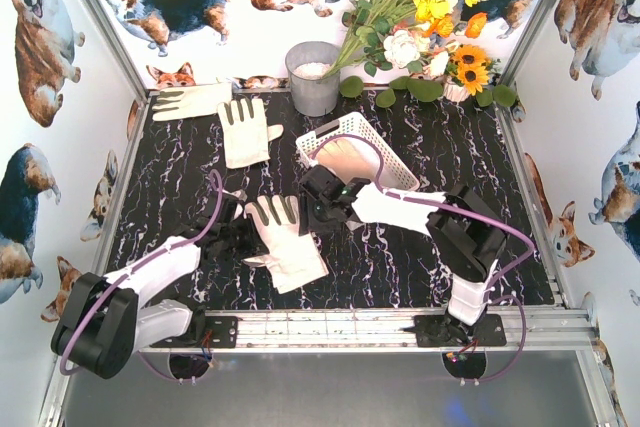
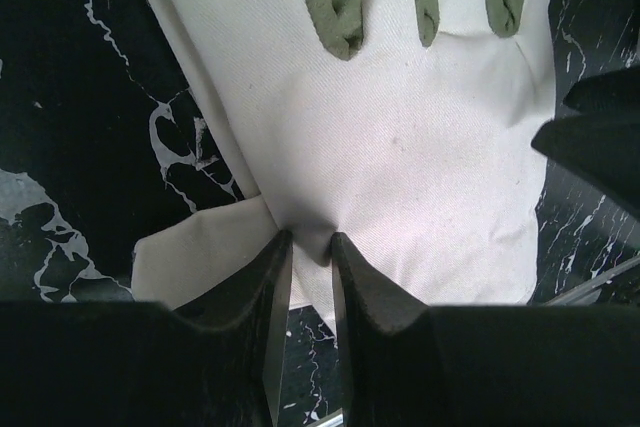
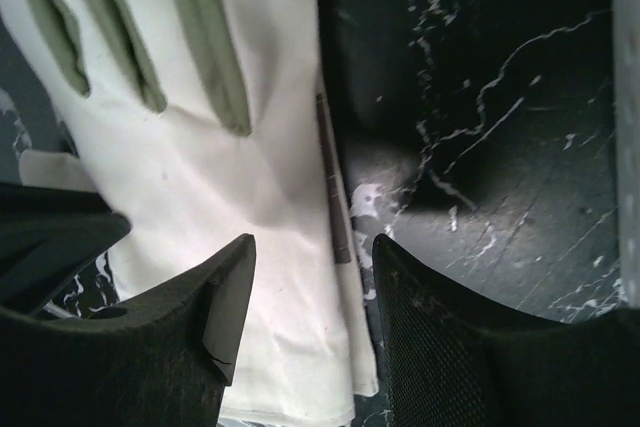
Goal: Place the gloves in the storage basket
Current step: Pick up the glove from the center of the board.
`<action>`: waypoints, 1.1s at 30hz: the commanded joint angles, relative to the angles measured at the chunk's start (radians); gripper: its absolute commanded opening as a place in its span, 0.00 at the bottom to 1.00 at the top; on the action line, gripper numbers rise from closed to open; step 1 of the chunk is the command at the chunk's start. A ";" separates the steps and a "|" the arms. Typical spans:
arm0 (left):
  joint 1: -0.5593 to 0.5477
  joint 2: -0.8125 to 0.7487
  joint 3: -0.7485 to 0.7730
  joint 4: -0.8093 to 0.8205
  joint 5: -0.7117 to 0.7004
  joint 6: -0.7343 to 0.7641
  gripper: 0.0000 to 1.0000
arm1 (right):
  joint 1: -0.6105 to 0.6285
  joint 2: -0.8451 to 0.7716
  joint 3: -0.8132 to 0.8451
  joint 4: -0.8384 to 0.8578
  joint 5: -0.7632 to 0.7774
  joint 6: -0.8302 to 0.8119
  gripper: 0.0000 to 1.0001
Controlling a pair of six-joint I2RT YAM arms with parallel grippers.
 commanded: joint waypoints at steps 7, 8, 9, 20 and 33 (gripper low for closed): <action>-0.003 0.004 -0.050 -0.024 -0.044 0.022 0.17 | -0.026 0.053 0.060 0.022 -0.075 -0.020 0.51; -0.003 0.004 -0.053 -0.021 -0.044 0.020 0.17 | -0.026 0.060 0.059 0.027 -0.089 -0.018 0.51; -0.003 0.004 -0.052 -0.018 -0.044 0.019 0.17 | -0.026 0.067 0.057 0.034 -0.105 -0.017 0.51; -0.003 0.015 -0.051 0.003 -0.038 0.017 0.18 | -0.022 0.116 0.016 0.122 -0.233 0.026 0.49; -0.004 -0.009 -0.063 0.005 -0.030 0.012 0.17 | -0.017 0.150 0.019 0.241 -0.327 0.045 0.30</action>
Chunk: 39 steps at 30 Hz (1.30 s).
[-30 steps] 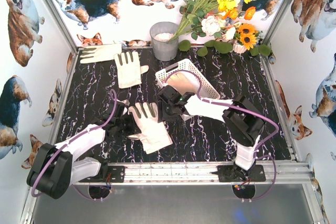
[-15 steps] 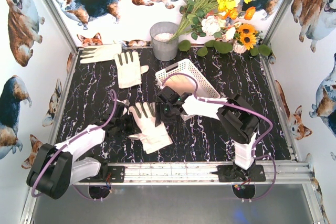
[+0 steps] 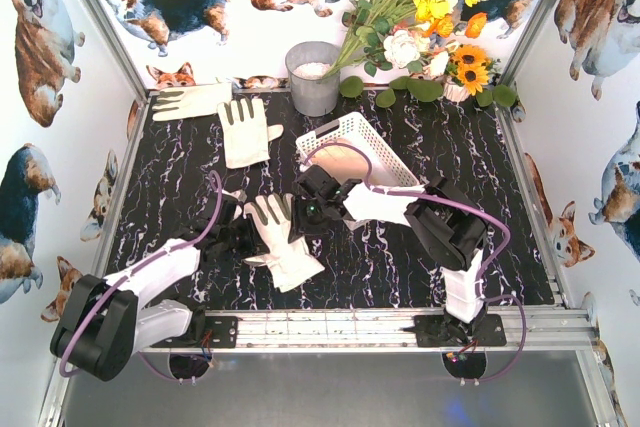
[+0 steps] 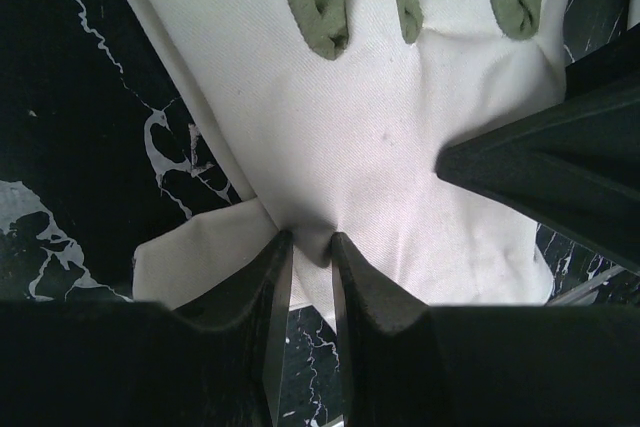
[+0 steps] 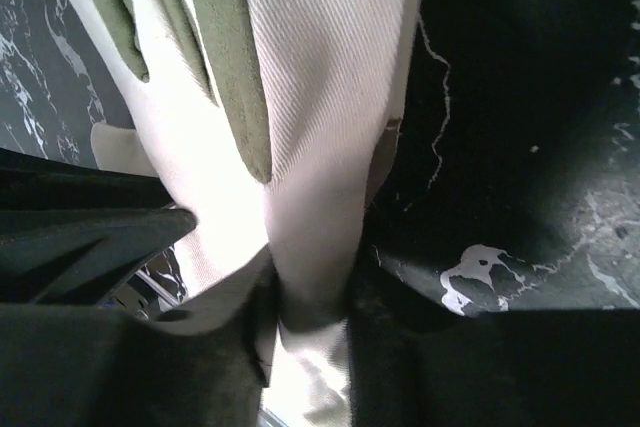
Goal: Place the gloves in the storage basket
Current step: Pick up the glove from the center of the board.
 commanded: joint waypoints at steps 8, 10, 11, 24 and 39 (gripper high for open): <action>-0.003 -0.073 -0.024 -0.053 -0.065 0.002 0.24 | 0.023 -0.015 0.012 0.108 -0.071 -0.008 0.00; -0.003 -0.102 -0.005 -0.078 -0.090 0.006 0.28 | 0.023 -0.037 0.012 0.094 -0.064 -0.017 0.00; -0.003 -0.118 0.006 -0.092 -0.102 0.011 0.32 | 0.023 -0.045 0.015 0.082 -0.059 -0.023 0.00; 0.012 -0.224 0.189 -0.233 -0.171 0.087 0.68 | 0.020 -0.157 0.147 -0.281 0.082 -0.175 0.00; 0.166 -0.266 0.495 -0.396 -0.383 0.297 0.93 | -0.064 -0.295 0.354 -0.627 0.136 -0.334 0.00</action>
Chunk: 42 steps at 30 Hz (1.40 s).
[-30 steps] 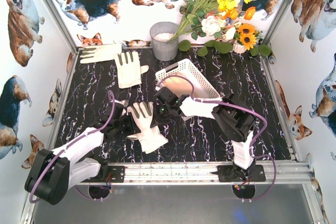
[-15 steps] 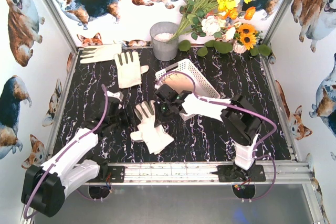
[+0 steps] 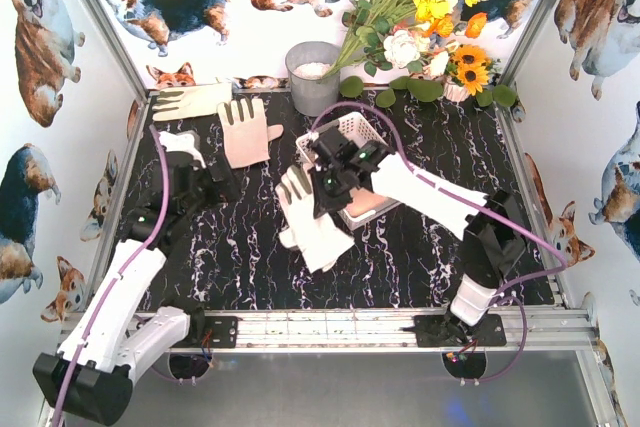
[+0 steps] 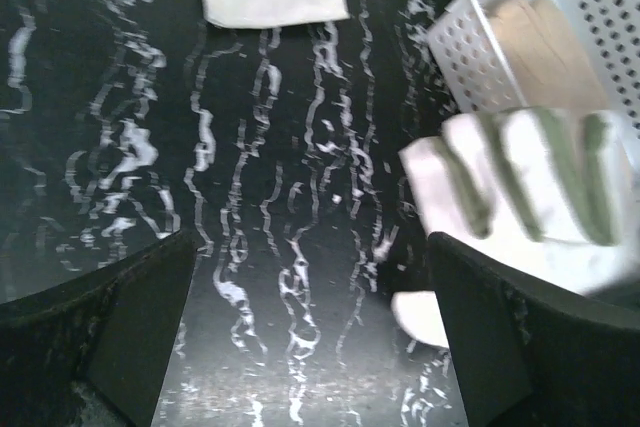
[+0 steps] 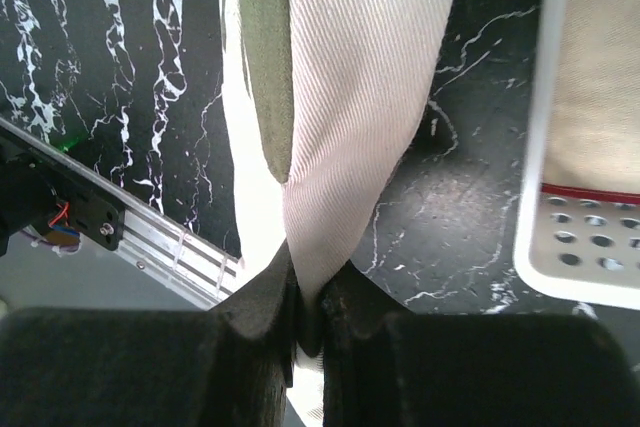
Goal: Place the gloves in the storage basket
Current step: Pick up the glove from the center of the board, then place the glove in the bin.
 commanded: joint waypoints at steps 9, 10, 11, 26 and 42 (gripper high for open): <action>0.198 -0.008 0.090 -0.078 -0.111 0.201 0.93 | -0.099 -0.119 0.178 -0.149 0.046 -0.188 0.00; 0.208 -0.016 0.084 -0.071 -0.120 0.213 0.93 | -0.114 -0.125 0.176 -0.136 0.030 -0.199 0.00; 0.213 -0.025 0.074 -0.059 -0.132 0.223 0.93 | -0.133 -0.128 0.173 -0.120 0.008 -0.205 0.00; 0.216 -0.168 -0.086 -0.024 -0.185 0.215 0.90 | -0.441 -0.026 0.145 0.131 -0.446 -0.246 0.00; 0.217 -0.197 -0.139 -0.034 -0.187 0.214 0.90 | -0.530 0.150 0.212 0.073 -0.518 -0.375 0.00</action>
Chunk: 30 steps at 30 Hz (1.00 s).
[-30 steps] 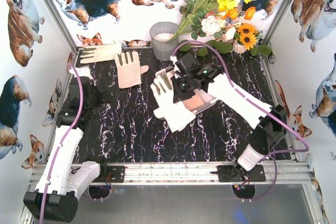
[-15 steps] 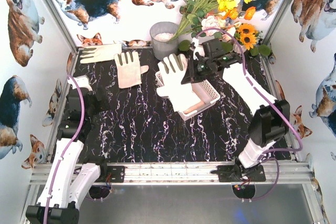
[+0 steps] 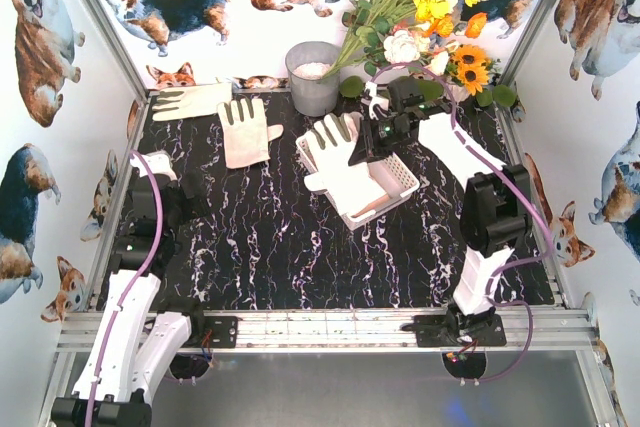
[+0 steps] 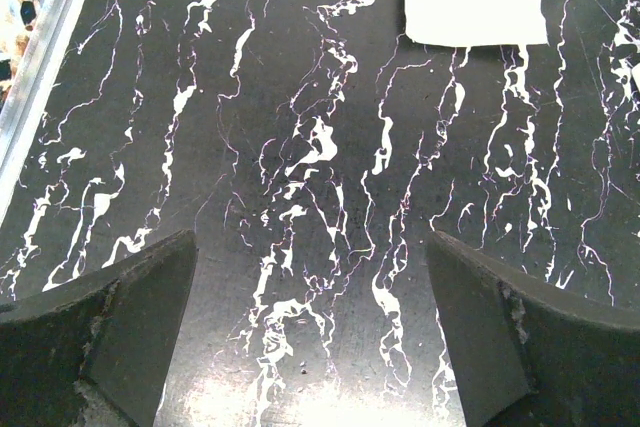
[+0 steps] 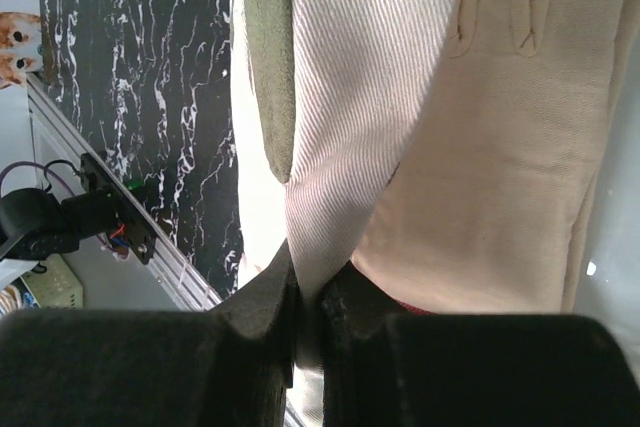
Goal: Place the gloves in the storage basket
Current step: Place the glove in the bin.
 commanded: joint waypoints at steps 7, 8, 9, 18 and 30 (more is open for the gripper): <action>0.012 0.010 -0.006 -0.002 -0.009 0.005 0.90 | -0.016 0.084 0.099 -0.017 0.030 -0.090 0.00; 0.012 0.011 -0.006 -0.002 -0.008 0.005 0.90 | -0.016 0.092 0.102 -0.021 0.037 -0.097 0.00; 0.012 0.012 -0.006 -0.001 -0.008 0.004 0.90 | -0.016 0.099 0.103 -0.025 0.044 -0.104 0.00; 0.012 0.014 -0.006 -0.003 -0.010 0.002 0.90 | -0.017 0.165 0.119 -0.040 0.076 -0.147 0.00; 0.012 0.010 -0.008 -0.003 -0.011 0.003 0.90 | -0.011 0.220 0.128 -0.053 0.175 -0.182 0.00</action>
